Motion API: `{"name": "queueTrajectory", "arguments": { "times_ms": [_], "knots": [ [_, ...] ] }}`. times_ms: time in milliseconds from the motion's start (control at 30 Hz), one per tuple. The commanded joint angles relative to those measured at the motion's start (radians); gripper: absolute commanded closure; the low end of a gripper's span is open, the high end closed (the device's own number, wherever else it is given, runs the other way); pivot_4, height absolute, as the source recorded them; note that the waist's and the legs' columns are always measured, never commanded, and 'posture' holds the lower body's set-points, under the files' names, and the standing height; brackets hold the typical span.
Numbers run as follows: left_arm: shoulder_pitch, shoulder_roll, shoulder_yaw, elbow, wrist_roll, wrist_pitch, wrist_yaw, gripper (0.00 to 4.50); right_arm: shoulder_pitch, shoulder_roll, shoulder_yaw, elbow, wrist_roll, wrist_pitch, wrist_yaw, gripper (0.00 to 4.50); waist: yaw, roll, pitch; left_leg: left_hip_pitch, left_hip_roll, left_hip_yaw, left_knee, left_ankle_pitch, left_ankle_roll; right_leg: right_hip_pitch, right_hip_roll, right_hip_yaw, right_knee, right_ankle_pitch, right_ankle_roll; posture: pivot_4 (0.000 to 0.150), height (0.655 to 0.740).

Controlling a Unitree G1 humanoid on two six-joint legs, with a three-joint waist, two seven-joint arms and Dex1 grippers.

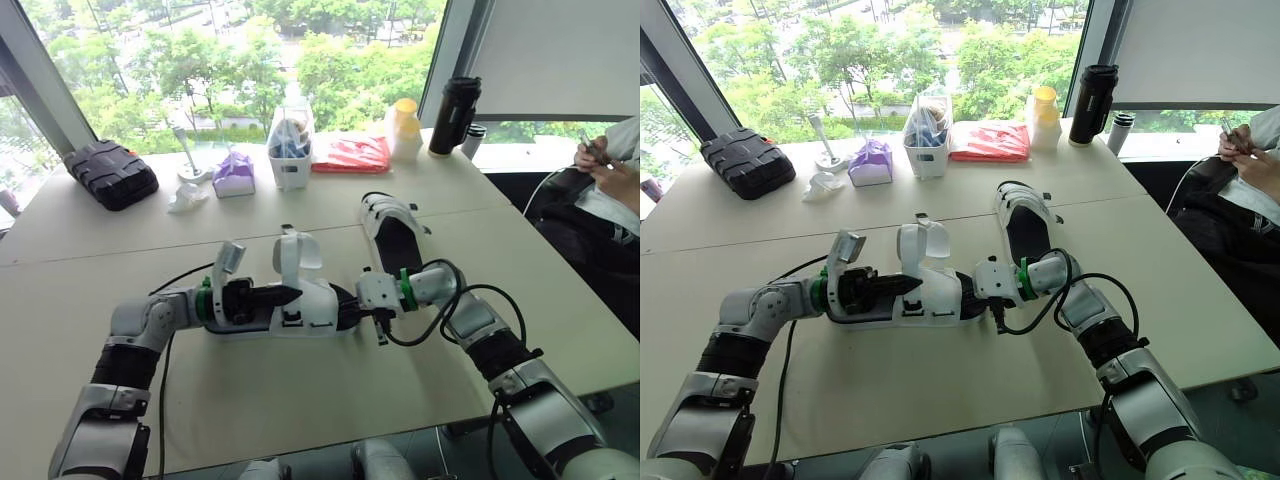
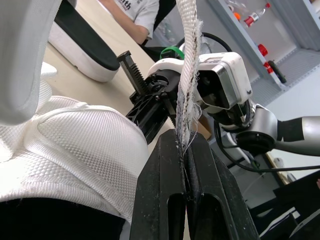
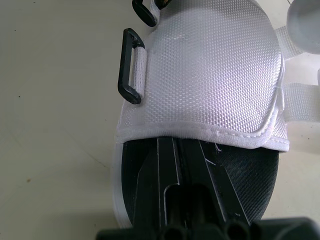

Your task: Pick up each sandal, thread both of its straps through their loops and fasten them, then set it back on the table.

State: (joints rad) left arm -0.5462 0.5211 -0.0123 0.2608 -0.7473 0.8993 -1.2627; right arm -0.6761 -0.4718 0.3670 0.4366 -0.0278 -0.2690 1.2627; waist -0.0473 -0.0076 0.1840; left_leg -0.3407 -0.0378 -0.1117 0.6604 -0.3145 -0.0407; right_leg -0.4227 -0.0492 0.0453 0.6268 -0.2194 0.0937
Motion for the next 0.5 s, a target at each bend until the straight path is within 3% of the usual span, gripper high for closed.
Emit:
{"name": "queueTrajectory", "arguments": {
  "times_ms": [33,500],
  "knots": [
    [-0.001,0.014,0.009,-0.017,0.008,-0.017,-0.026,4.45,0.005,-0.01,0.025,0.024,-0.041,0.01,-0.001,4.5,0.0,0.0,0.0,0.0,0.0,0.0,0.0,0.0,0.0,0.0,0.0,0.0,0.0,0.0,0.0,0.15,0.74],
    [0.024,0.014,-0.021,-0.039,0.05,-0.069,-0.079,4.45,0.007,-0.014,0.024,0.022,-0.04,0.01,-0.001,4.5,0.0,0.0,0.0,0.0,0.0,0.0,0.0,0.0,0.0,0.0,0.0,0.0,0.0,0.0,0.0,0.15,0.74]
  ]
}}
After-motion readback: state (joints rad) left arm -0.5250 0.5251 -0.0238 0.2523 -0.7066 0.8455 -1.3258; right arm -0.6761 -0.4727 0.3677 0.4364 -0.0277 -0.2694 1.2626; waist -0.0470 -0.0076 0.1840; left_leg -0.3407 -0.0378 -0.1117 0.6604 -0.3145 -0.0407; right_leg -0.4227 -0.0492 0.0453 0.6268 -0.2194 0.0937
